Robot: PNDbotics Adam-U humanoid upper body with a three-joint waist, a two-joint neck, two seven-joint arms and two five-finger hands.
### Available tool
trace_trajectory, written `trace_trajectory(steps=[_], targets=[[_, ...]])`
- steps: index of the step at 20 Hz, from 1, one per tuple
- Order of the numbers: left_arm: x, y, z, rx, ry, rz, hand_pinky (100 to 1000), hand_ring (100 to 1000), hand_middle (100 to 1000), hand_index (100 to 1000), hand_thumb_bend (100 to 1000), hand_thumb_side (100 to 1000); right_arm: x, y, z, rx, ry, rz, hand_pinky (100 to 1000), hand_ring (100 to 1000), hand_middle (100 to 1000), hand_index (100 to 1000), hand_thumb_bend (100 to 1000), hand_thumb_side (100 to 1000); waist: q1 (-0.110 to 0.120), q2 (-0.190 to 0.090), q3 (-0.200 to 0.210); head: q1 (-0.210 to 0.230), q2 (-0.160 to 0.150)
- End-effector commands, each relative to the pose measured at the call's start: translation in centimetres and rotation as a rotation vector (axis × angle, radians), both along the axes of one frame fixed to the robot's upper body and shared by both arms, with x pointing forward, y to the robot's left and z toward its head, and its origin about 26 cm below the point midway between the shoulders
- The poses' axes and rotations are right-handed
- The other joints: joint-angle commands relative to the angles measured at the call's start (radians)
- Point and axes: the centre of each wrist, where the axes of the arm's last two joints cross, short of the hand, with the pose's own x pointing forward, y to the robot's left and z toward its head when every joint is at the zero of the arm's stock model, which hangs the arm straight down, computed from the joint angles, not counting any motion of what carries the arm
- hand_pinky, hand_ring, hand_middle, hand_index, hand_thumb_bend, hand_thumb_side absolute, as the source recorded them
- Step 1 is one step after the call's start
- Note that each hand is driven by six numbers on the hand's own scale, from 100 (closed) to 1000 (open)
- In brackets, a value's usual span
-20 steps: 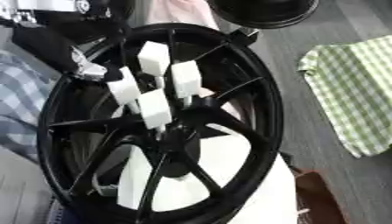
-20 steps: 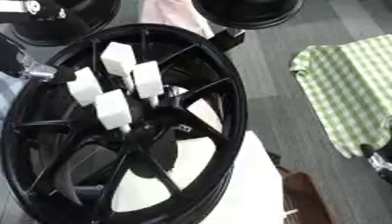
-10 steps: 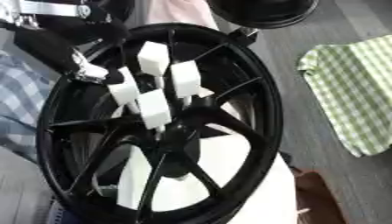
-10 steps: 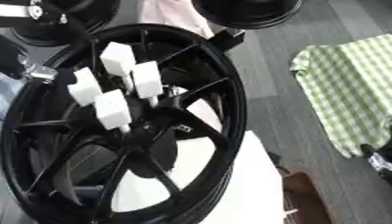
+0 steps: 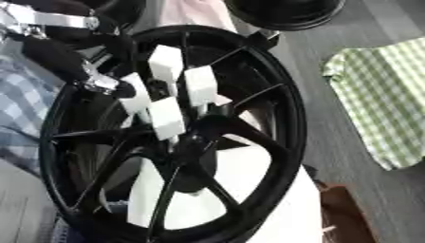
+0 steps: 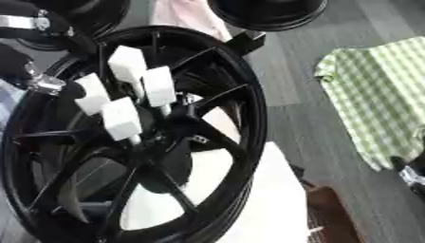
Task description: Pull the pin out of the wheel hub.
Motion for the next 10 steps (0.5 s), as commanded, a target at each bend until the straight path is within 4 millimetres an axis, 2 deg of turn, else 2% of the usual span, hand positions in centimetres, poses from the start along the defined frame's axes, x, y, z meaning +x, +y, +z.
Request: trace_trajectory(steps=[1,5,10], targets=[[0.13,0.13,0.80,0.014,-0.021,0.015,889,811,657,843,614,775,0.04,-0.74,0.97,-0.033,-0.005,-0.001,672,721,630,807,677,234,-0.004,-0.022,-0.001,0.006,0.002],[0.26,0.04,0.67,0.014,-0.020,0.014,880,803,628,832,642,816,-0.02,-0.76,0.86,-0.032,-0.002,-0.004,672,721,630,807,677,234,-0.001,-0.021,-0.001,0.007,0.004],[0.49,0.06,0.35,0.031,-0.021,0.020,876,798,611,825,663,805,-0.01,-0.75,0.84,-0.031,-0.003,-0.004,672,721,630,807,677,234,0.001,-0.021,-0.002,0.008,0.005]])
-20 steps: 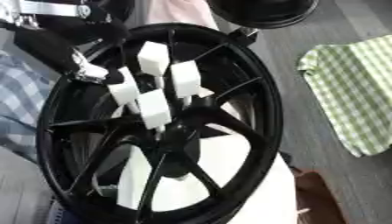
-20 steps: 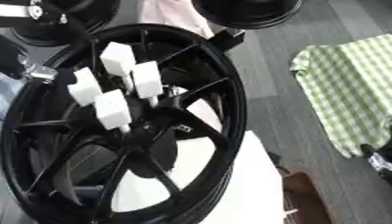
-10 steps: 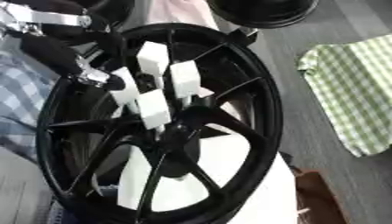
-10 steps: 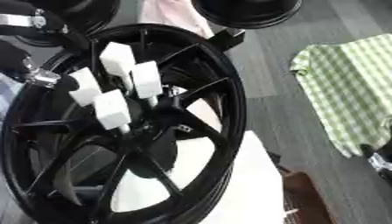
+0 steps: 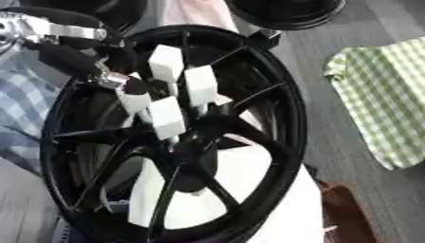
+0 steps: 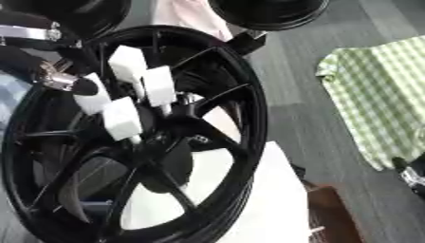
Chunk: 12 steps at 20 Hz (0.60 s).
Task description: Pull the pin out of the wheel hub.
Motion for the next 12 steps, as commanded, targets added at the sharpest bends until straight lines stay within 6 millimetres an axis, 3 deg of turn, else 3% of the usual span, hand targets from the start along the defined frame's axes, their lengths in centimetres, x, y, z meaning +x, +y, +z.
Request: trace_trajectory(steps=[1,6,12], targets=[[-0.10,0.25,1.11,0.013,-0.036,0.005,875,798,609,824,657,792,0.04,-0.71,0.99,-0.033,-0.008,-0.002,672,721,630,807,677,234,-0.005,-0.020,-0.001,0.002,0.004],[0.04,0.40,0.95,0.021,-0.033,0.008,862,790,598,819,607,691,0.04,-0.69,0.95,-0.032,-0.009,-0.002,672,721,631,807,677,234,-0.006,-0.019,-0.001,0.003,0.005],[0.31,0.41,0.72,0.023,-0.018,0.020,840,775,574,808,549,663,0.01,-0.63,0.85,-0.030,-0.008,-0.001,672,721,631,807,677,234,-0.007,-0.018,-0.002,0.004,0.004]])
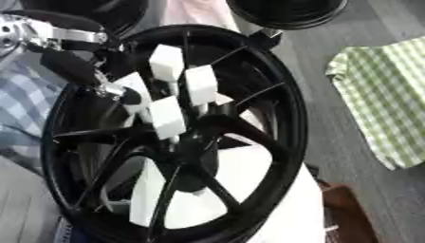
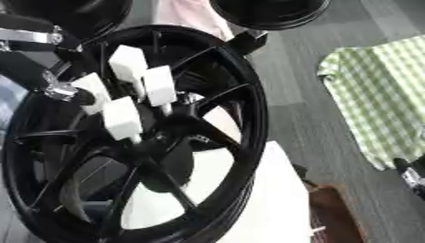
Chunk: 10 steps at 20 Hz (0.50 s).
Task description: Pull the pin out of the wheel hub.
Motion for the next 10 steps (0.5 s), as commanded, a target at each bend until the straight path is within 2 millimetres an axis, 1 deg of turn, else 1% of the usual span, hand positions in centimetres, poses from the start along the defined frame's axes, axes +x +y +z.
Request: trace_trajectory(steps=[1,5,10], targets=[[-0.07,0.23,1.03,0.001,-0.022,0.012,838,773,571,807,543,658,-0.01,-0.66,0.85,-0.029,-0.008,-0.003,672,721,631,807,677,234,-0.007,-0.018,-0.001,0.003,0.002],[0.07,-0.01,0.90,0.003,-0.009,0.014,828,763,556,796,523,678,-0.06,-0.63,0.77,-0.028,-0.007,-0.004,672,721,631,807,677,234,-0.008,-0.017,-0.003,0.004,0.004],[0.24,-0.56,0.66,0.015,0.010,0.012,821,755,541,786,542,674,-0.08,-0.60,0.70,-0.026,-0.006,-0.004,672,722,632,808,677,235,-0.007,-0.016,-0.004,0.005,0.006]])
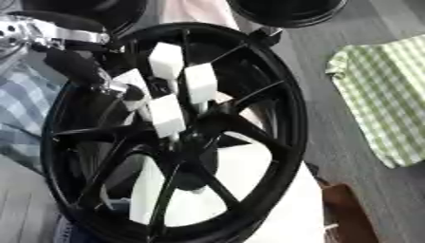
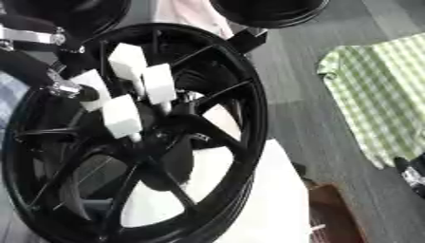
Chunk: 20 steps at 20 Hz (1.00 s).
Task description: Pull the pin out of the wheel hub.
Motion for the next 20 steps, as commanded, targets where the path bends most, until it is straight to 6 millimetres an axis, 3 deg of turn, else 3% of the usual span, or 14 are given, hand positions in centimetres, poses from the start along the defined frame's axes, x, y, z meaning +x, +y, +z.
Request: trace_trajectory(steps=[1,17,20], targets=[[-0.06,0.01,1.10,0.014,-0.022,0.007,818,752,536,782,538,658,0.04,-0.59,0.79,-0.026,-0.010,-0.003,672,722,632,808,677,235,-0.007,-0.016,-0.002,0.004,0.002],[-0.57,0.57,1.26,0.029,-0.015,-0.001,739,636,429,681,345,560,-0.11,-0.69,0.70,-0.026,-0.007,-0.005,673,722,633,808,680,241,-0.005,-0.020,0.000,0.003,0.003],[-0.75,0.78,1.37,0.026,-0.015,-0.003,721,613,403,657,300,501,-0.13,-0.73,0.72,-0.026,-0.007,-0.005,673,723,633,809,681,242,-0.005,-0.021,0.001,0.003,0.003]])
